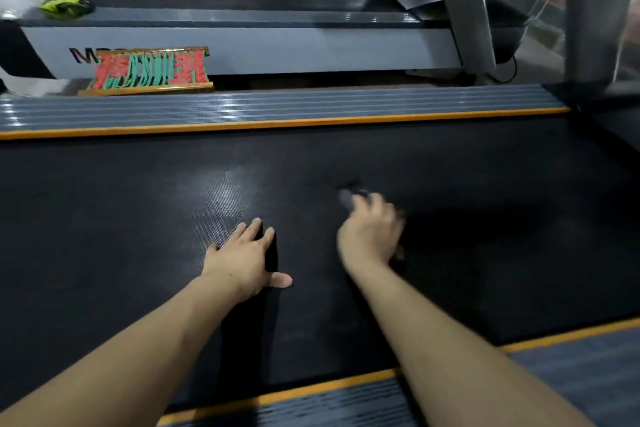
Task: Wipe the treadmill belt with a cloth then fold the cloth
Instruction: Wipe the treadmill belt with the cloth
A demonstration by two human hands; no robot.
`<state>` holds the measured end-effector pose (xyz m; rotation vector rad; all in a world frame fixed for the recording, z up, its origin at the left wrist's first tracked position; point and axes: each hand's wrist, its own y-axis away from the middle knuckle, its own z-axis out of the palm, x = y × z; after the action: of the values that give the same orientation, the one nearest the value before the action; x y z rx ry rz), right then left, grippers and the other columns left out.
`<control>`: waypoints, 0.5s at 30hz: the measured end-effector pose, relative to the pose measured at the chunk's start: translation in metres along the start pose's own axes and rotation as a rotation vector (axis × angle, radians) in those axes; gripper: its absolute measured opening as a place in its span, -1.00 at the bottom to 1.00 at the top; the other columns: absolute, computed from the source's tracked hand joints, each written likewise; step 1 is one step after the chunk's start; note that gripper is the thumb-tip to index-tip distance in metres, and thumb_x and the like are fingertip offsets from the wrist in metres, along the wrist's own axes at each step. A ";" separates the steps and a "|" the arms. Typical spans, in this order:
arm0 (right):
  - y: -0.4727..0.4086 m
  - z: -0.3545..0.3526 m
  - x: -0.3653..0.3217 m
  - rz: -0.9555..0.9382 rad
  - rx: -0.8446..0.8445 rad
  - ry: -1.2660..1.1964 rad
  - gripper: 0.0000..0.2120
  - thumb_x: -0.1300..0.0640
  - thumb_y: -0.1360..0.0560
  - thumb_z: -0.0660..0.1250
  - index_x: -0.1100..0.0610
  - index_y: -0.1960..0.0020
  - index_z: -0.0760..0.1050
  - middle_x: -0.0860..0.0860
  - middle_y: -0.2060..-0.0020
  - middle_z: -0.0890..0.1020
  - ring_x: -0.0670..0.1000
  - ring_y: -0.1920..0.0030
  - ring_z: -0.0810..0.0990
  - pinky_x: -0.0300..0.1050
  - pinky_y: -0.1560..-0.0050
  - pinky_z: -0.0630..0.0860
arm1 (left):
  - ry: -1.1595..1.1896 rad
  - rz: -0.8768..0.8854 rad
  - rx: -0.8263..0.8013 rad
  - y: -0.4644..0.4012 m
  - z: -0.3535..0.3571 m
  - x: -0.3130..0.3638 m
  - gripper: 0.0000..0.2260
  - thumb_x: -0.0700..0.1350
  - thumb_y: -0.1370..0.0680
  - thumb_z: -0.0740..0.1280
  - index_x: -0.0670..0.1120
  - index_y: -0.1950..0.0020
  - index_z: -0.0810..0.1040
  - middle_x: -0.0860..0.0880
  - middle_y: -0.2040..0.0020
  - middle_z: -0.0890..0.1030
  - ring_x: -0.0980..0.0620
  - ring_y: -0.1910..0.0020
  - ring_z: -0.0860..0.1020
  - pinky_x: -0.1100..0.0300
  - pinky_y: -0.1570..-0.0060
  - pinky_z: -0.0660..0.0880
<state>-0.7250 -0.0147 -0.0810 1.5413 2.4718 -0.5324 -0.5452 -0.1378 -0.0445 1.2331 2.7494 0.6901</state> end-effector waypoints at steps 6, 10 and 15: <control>0.017 0.005 -0.001 -0.651 -0.245 -0.156 -0.64 0.05 -0.57 0.20 -0.10 -0.33 0.53 -0.03 -0.43 0.46 0.11 -0.44 0.39 0.12 -0.43 0.31 | -0.002 -0.026 -0.020 -0.002 -0.002 0.002 -0.01 0.46 -0.39 0.36 0.15 -0.65 -0.05 0.14 -0.66 -0.20 0.05 -0.64 -0.18 -0.29 -0.50 0.16; -0.020 -0.015 0.081 -0.528 -0.149 -0.098 -0.66 0.09 -0.54 0.29 -0.09 -0.30 0.56 -0.02 -0.39 0.50 0.11 -0.37 0.47 0.03 -0.40 0.38 | 0.034 -0.027 -0.030 0.004 -0.002 0.003 -0.03 0.45 -0.42 0.36 0.17 -0.65 -0.06 0.15 -0.65 -0.22 0.07 -0.63 -0.21 -0.27 -0.54 0.07; -0.029 -0.021 0.113 -0.063 -0.047 -0.015 -0.64 0.02 -0.61 0.17 -0.08 -0.39 0.48 -0.02 -0.48 0.38 0.07 -0.48 0.32 0.11 -0.49 0.23 | 0.052 -0.024 -0.034 0.006 -0.001 0.003 -0.05 0.42 -0.44 0.36 0.17 -0.65 -0.08 0.15 -0.65 -0.23 0.07 -0.63 -0.23 -0.32 -0.53 0.03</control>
<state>-0.8002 0.0755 -0.0938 1.4417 2.5102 -0.4900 -0.5433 -0.1322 -0.0406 1.1904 2.7766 0.7743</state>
